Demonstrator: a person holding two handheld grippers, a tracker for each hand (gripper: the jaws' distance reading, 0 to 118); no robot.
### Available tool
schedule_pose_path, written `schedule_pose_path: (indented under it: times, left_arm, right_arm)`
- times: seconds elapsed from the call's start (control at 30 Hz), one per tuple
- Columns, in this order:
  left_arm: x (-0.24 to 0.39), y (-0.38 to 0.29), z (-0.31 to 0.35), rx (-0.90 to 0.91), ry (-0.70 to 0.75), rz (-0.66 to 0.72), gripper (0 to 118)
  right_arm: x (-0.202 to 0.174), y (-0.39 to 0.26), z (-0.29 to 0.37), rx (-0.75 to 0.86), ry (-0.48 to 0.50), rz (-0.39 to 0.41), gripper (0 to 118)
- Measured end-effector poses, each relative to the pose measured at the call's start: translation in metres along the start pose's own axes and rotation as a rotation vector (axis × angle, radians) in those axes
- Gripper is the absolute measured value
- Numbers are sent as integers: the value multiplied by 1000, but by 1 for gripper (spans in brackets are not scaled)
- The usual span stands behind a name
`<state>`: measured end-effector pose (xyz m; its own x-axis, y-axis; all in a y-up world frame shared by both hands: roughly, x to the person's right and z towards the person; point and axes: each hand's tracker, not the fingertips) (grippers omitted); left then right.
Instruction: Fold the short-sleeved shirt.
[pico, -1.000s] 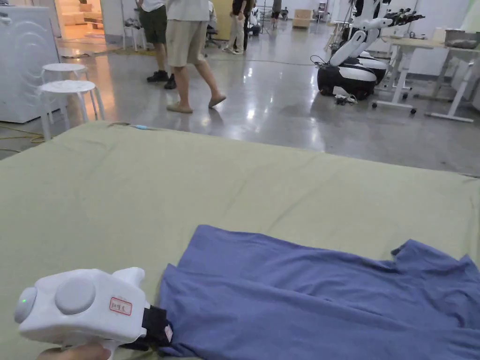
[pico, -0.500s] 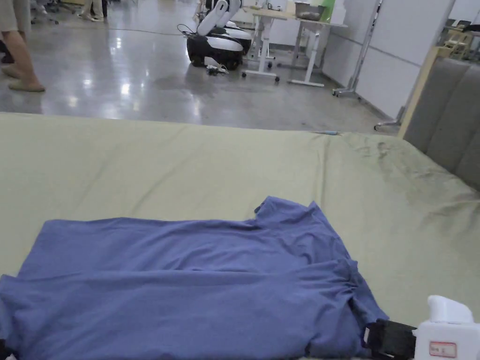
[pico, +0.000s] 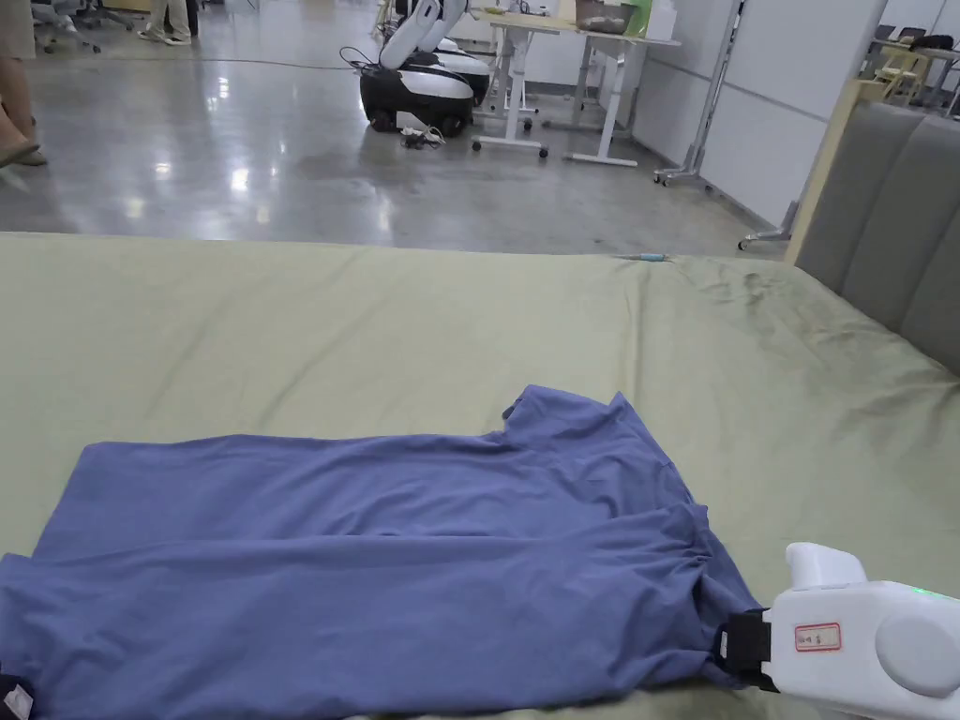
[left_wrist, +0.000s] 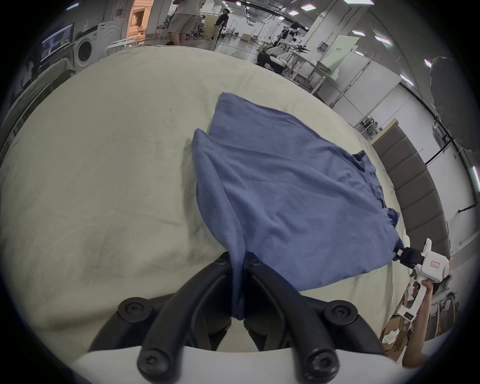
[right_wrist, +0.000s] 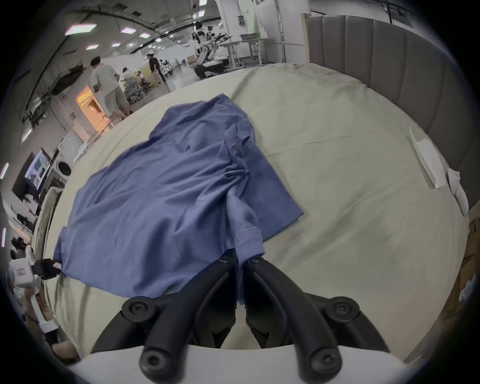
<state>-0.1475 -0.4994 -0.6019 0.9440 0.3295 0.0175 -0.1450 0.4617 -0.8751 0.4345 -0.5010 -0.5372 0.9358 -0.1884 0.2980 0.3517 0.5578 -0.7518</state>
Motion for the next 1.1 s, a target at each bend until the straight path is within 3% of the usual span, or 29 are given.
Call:
schedule_pose_path:
  times: [0.17,0.27,0.37,0.47,0.63,0.83,1.0,1.1]
  left_arm:
    - [-4,5,24,24,-92,49,6]
    - [7,3,50,78,-44,63,6]
    - [19,2,77,129,-126,14,6]
    - [19,-5,104,136,-218,34,6]
    - [5,-51,134,120,-153,6,6]
    - [-23,-115,114,-8,-75,79,7]
    - [-27,-142,73,-101,67,27,7]
    - [-25,-144,72,-57,57,-21,7]
  right_arm:
    - [0,-2,31,26,26,29,5]
    - [2,-3,56,35,47,42,5]
    - [5,-4,83,49,61,33,5]
    - [7,-16,119,87,47,73,5]
    - [22,-60,157,48,-19,71,5]
    - [48,-123,141,-127,-5,-104,5]
    - [48,-142,114,-177,-50,-116,5]
    - [41,-148,108,-164,-74,-72,7]
